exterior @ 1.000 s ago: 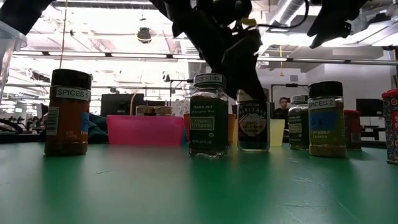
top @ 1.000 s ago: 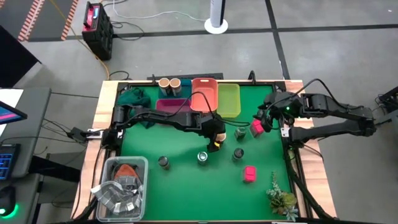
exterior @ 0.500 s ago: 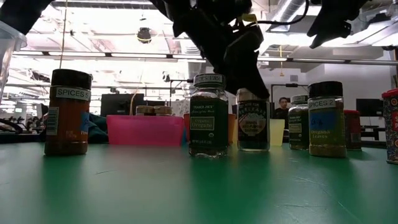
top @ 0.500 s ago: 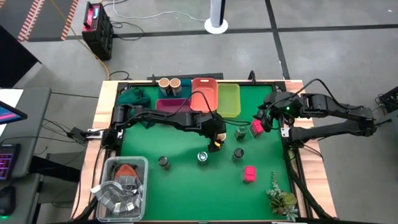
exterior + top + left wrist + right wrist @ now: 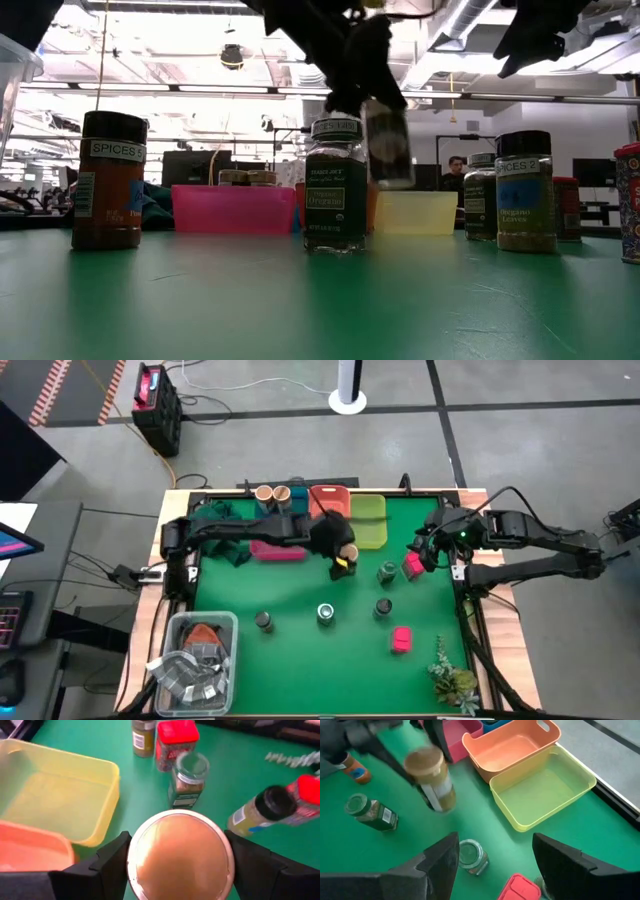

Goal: Sort spices by type
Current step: Put the gold seasoning bottle into the blue bin

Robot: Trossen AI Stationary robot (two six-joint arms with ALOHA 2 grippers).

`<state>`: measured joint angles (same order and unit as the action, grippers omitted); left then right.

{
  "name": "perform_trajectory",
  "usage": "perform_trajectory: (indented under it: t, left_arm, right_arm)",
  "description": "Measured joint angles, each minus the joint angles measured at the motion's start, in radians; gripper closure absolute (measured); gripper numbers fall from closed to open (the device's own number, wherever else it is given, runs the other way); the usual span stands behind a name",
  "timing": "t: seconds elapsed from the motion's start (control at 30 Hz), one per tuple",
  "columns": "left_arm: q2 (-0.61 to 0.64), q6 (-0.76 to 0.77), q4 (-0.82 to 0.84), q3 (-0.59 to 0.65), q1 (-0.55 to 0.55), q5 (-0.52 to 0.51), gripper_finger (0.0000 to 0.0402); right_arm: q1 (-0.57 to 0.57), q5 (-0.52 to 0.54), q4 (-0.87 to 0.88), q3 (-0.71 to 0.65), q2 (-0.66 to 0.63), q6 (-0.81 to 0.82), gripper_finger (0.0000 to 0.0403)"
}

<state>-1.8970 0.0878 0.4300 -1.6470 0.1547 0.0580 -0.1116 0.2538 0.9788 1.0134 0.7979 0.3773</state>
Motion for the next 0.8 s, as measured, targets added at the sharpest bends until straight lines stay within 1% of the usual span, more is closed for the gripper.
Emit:
perform_trajectory:
  t: [0.1,0.2,0.33,0.47,0.73,0.8]
  left_arm:
    - [0.053,0.048,0.046,0.0,0.035,0.046,0.0133]
    - [0.113,0.05,0.078,0.0,0.057,0.032,0.0133]
    - [0.168,0.021,0.116,0.0,0.084,-0.033,0.0133]
    - [0.197,0.009,0.172,0.0,0.128,-0.133,0.0133]
    - [0.178,-0.039,0.199,-0.001,0.254,-0.336,0.0133]
    - [0.166,-0.043,0.22,-0.001,0.296,-0.367,0.0133]
  right_arm:
    - [0.0,0.009,0.0,0.0,0.0,0.005,0.0124]
    - [0.0,0.009,0.0,0.0,0.0,0.008,0.0124]
    - [0.0,0.009,0.001,0.0,0.0,0.008,0.0124]
    - [0.0,0.009,0.0,0.0,0.0,0.008,0.0124]
    - [0.0,0.009,0.0,0.0,0.0,0.008,0.0124]
    - [0.0,0.009,0.0,0.0,0.0,0.009,0.0124]
